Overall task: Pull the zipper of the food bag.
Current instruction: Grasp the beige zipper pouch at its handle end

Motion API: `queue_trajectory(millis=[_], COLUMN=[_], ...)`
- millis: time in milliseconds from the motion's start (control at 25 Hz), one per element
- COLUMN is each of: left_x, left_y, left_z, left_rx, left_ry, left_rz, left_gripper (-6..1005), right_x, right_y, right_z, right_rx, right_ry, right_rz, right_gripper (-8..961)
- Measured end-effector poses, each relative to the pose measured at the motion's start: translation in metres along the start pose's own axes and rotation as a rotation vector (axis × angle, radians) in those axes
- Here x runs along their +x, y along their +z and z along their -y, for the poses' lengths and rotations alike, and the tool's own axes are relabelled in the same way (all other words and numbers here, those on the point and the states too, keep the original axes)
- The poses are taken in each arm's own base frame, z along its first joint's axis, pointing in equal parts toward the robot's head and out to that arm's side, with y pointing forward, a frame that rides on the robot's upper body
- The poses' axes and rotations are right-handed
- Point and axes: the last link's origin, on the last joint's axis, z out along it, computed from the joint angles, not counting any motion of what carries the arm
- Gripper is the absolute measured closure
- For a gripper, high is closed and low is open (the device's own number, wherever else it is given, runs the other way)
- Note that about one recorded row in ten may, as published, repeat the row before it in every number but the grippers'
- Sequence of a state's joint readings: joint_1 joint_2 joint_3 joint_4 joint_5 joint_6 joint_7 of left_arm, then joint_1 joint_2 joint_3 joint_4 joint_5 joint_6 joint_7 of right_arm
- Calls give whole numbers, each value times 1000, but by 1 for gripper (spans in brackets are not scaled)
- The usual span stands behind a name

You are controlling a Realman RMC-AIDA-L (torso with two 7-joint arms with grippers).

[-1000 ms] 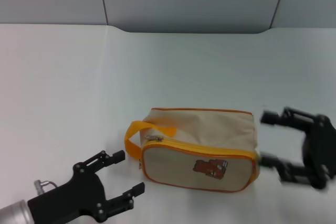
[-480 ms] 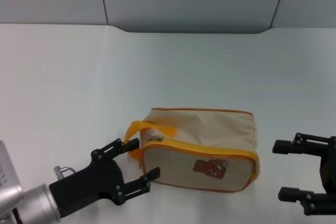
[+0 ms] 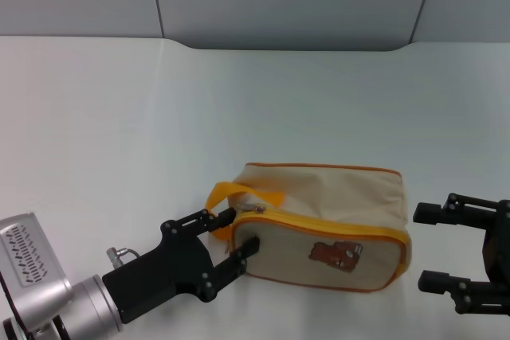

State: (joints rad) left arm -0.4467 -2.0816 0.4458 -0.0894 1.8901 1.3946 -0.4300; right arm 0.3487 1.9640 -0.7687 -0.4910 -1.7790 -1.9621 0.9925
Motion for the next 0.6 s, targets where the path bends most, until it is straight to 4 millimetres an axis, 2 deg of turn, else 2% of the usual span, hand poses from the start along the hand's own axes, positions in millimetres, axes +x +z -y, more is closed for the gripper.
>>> queue_trajectory(millis=[40, 400, 600], left_x=[0, 1, 1], left_y=[0, 2, 3], left_z=[0, 1, -2], left_rx=[2, 17, 15], left_ry=[-1, -5, -14], left_rz=[-2, -8, -17], left_gripper=[325, 672, 694], right_x=[1, 4, 4], right_y=[1, 4, 3], right_z=[0, 2, 2], right_rx=[3, 21, 28], right_ry=[1, 5, 6], right_rz=[0, -6, -4], right_gripper=[202, 203, 203])
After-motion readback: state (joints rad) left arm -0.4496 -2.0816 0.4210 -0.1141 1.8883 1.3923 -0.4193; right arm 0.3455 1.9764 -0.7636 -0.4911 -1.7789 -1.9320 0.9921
